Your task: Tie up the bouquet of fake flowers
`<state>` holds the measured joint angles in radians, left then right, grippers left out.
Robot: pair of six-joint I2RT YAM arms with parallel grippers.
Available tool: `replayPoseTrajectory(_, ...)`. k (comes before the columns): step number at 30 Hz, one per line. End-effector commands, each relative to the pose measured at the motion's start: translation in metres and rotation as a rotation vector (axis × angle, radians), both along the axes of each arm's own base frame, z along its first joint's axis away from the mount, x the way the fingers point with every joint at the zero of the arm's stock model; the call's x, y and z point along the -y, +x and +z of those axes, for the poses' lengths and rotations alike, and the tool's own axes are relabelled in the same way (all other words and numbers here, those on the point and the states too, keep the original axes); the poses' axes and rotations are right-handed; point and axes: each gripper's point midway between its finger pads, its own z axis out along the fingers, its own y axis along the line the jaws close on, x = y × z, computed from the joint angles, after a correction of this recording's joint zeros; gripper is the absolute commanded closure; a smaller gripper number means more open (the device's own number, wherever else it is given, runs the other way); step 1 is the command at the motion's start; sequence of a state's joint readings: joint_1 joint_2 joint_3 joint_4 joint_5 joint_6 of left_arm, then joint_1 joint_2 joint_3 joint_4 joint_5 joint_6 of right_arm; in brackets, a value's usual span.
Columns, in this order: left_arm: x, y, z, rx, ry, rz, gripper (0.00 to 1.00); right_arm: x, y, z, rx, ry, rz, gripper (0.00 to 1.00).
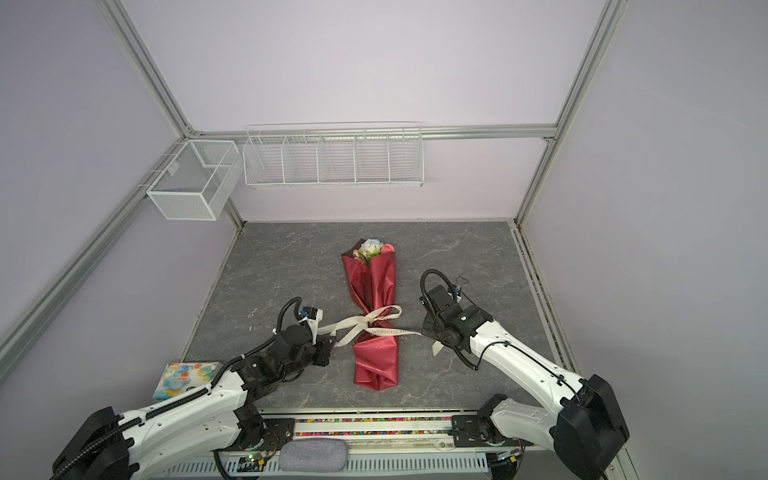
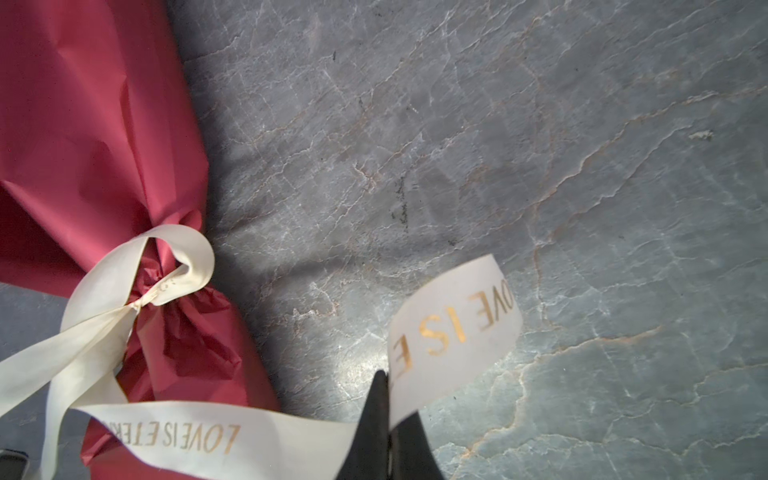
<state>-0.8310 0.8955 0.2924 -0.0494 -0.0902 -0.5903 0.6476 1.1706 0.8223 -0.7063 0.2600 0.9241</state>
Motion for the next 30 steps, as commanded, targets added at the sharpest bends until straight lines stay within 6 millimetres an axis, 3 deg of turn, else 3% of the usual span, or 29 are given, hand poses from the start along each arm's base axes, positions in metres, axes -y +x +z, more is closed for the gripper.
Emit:
replayPoseTrajectory(1, -0.001, 0.002, 0.013, 0.031, -0.071, 0.032, 0.85, 0.001, 0.005, 0.014, 0.023, -0.016, 0.018, 0.94)
replayPoseTrajectory(3, -0.006, 0.001, 0.016, 0.034, -0.062, 0.046, 0.73, -0.001, 0.004, 0.012, 0.006, -0.015, 0.033, 0.94)
replayPoseTrajectory(4, -0.01, 0.001, 0.019, 0.039, -0.052, 0.054, 0.61, -0.003, 0.004, 0.011, 0.002, -0.012, 0.041, 0.94)
replayPoseTrajectory(5, -0.013, 0.0, 0.021, 0.04, -0.033, 0.055, 0.55, -0.009, 0.009, 0.021, 0.025, 0.011, 0.049, 0.94)
replayPoseTrajectory(7, -0.017, 0.0, 0.04, 0.088, -0.038, 0.047, 0.5, -0.013, 0.011, 0.022, 0.031, 0.026, 0.059, 0.94)
replayPoseTrajectory(9, -0.013, 0.0, 0.063, 0.156, -0.053, 0.006, 0.48, -0.014, 0.011, 0.022, 0.028, 0.026, 0.061, 0.94)
replayPoseTrajectory(13, 0.015, 0.004, 0.116, 0.342, -0.068, -0.163, 0.48, -0.015, 0.011, 0.023, 0.023, 0.034, 0.057, 0.94)
replayPoseTrajectory(15, 0.035, 0.01, 0.128, 0.385, 0.001, -0.27, 0.48, -0.017, 0.011, 0.023, 0.022, 0.046, 0.057, 0.94)
replayPoseTrajectory(18, 0.066, 0.022, 0.121, 0.355, 0.158, -0.443, 0.5, -0.016, 0.01, 0.021, 0.017, 0.051, 0.046, 0.94)
replayPoseTrajectory(23, 0.107, 0.038, 0.089, 0.236, 0.354, -0.695, 0.56, -0.014, 0.009, 0.02, 0.021, 0.059, 0.026, 0.94)
replayPoseTrajectory(30, 0.13, 0.065, 0.049, 0.15, 0.519, -0.812, 0.59, -0.016, 0.013, 0.024, 0.045, 0.084, 0.005, 0.94)
